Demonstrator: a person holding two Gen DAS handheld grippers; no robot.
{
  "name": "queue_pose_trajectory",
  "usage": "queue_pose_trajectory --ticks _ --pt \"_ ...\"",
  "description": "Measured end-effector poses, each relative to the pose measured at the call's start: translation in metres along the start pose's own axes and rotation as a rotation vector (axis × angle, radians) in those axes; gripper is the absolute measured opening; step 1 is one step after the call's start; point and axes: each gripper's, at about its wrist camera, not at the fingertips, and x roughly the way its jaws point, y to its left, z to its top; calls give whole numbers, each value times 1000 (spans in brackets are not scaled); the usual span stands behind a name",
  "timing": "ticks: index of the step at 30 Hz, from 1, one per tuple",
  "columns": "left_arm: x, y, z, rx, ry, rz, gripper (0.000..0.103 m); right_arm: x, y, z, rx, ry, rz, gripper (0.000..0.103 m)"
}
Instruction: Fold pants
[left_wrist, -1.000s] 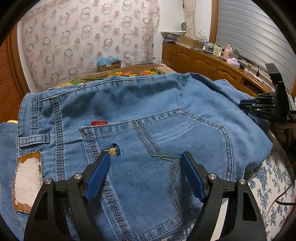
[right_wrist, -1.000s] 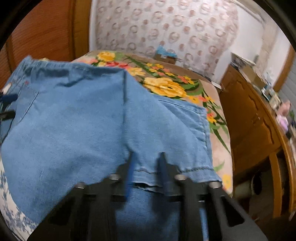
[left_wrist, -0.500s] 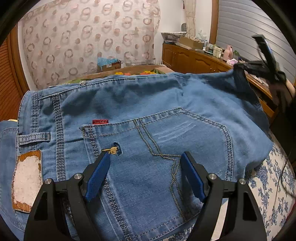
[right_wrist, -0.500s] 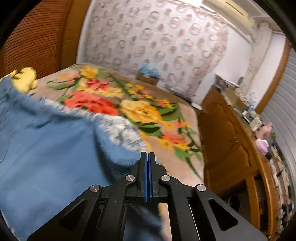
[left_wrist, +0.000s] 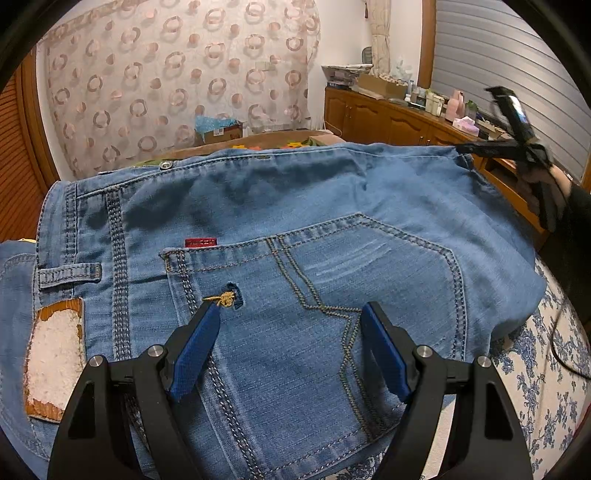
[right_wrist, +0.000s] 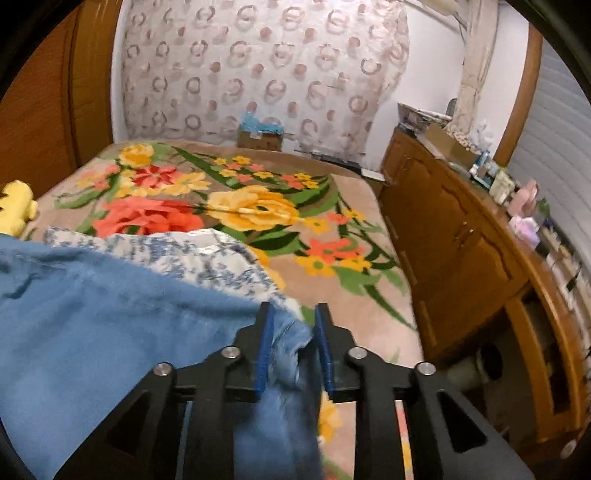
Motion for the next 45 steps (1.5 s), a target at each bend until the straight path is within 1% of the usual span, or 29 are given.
queue_pose_trajectory --ticks 4,6,7,8,10,12,14,17,19,20,21,22,23,24,26,29,30,31,33,37,40,43,45 --pt "-7 4 5 -10 -3 11 80 -38 -2 -16 9 -24 75 37" --pt "-20 10 9 -35 -19 0 80 -55 4 -26 27 -25 143 38" --pt "-26 12 9 -43 -28 3 80 -63 9 -32 37 -20 192 38" --pt "-33 15 9 -51 -39 8 80 -71 13 -39 32 -21 217 38" --pt "-47 20 7 -64 -51 20 80 -86 25 -49 10 -33 245 38" --pt "-62 25 4 -63 -65 46 80 -98 36 -57 3 -39 292 38" --pt "-77 31 0 -62 -77 70 80 -110 46 -68 -15 -37 319 38" --pt "-96 42 -7 -66 -89 111 80 -122 48 -81 -29 -48 337 38" --pt "-106 51 -15 -70 -89 137 80 -129 47 -93 -33 -45 351 45" --pt "-109 55 -19 -75 -88 148 79 -128 49 -96 -36 -42 355 47" --pt "-112 61 -25 -85 -85 152 76 -126 53 -95 -39 -37 356 50" --pt "-113 66 -29 -91 -78 153 69 -126 54 -99 -43 -29 359 50" --pt "-112 70 -33 -98 -64 158 65 -126 55 -102 -49 -22 361 50" --pt "-110 75 -39 -110 -50 169 63 -126 55 -105 -57 -16 363 50" --pt "-106 81 -47 -126 -30 179 57 -128 55 -107 -64 -5 365 50" --pt "-96 91 -58 -142 6 196 52 -128 57 -108 -78 0 360 53" --pt "-91 93 -61 -140 22 196 50 -127 57 -109 -87 -1 347 56" --pt "-86 94 -60 -129 35 206 48 -129 64 -110 -100 2 329 58" --pt "-80 91 -56 -109 42 220 48 -128 69 -111 -107 5 315 60" --pt "-78 89 -55 -98 47 215 40 -128 68 -115 -115 13 317 65" --pt "-80 90 -60 -106 50 201 33 -130 74 -122 -140 22 312 66" --pt "-81 88 -69 -119 69 175 31 -130 78 -126 -170 31 312 67" --pt "-77 87 -76 -122 92 179 30 -131 79 -129 -187 32 313 67"
